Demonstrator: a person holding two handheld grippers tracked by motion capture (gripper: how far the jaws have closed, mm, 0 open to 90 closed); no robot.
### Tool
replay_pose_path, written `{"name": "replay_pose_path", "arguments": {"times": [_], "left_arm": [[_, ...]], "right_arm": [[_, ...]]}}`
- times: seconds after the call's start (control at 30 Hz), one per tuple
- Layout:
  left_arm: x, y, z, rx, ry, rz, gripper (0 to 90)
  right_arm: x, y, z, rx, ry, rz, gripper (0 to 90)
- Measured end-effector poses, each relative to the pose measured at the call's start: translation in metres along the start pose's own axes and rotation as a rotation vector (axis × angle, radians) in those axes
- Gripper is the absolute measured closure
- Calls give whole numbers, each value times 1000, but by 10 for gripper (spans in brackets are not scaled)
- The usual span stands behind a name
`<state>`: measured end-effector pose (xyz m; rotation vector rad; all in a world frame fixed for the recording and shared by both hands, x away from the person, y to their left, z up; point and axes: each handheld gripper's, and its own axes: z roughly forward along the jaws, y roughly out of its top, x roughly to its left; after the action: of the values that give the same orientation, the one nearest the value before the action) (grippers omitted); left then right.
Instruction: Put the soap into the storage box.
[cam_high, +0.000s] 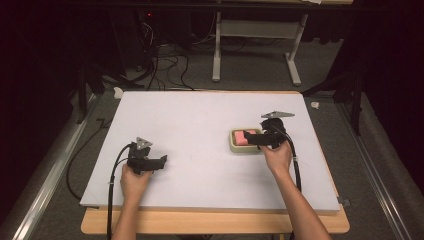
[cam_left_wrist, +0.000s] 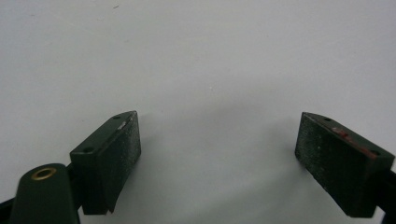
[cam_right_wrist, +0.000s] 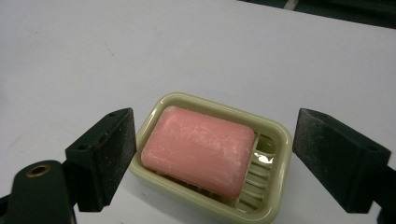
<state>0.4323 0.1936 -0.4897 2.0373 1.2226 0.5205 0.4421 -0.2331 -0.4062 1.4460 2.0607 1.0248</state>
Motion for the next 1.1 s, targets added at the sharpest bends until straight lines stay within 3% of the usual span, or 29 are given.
{"name": "replay_pose_path", "arguments": {"times": [0.77, 1.1], "left_arm": [[0, 0, 0, 1, 0, 1, 147], [0, 0, 0, 1, 0, -1, 147]], "right_arm": [[-10, -1, -27, -94, 32, 23, 183], [-20, -9, -40, -127, 23, 32, 183]]}}
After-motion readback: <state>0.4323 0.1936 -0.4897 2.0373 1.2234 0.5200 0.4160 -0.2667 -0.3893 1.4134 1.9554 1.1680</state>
